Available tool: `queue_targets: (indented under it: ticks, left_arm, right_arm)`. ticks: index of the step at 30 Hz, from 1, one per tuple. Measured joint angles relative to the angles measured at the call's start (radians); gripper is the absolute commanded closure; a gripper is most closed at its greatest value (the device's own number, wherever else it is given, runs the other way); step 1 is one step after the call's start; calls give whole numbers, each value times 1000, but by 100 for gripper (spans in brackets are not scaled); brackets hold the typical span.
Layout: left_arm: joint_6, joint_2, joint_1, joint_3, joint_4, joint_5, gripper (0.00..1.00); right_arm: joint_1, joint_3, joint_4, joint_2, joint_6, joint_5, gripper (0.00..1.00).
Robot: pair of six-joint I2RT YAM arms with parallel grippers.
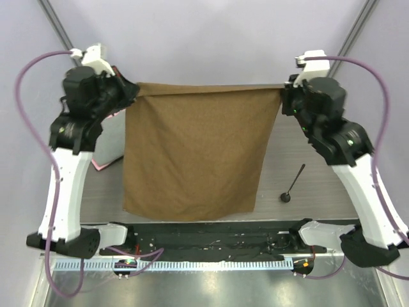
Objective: Fold the napkin, place the utensils inside, and roll it up
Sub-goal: Flatten the napkin out
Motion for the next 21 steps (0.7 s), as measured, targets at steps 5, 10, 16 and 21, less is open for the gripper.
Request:
queue_targets:
  ticks: [5,10,16,21]
  left_arm:
    - [5,59,1,-98,-5,-19,99]
    - [6,-31,0,-103,14,-8,99]
    - [5,-183,-4,-98,16,45,99]
    - [4,-249,-6,-74,-18,80,100]
  right_arm:
    - [-22,-40,-2,74,-12,40,99]
    - [-21,-53,26,10,-39,-3,99]
    - [-12,-71,37,-134,-49,-105,99]
    - [-11,-58,18,-205,-52,-195,99]
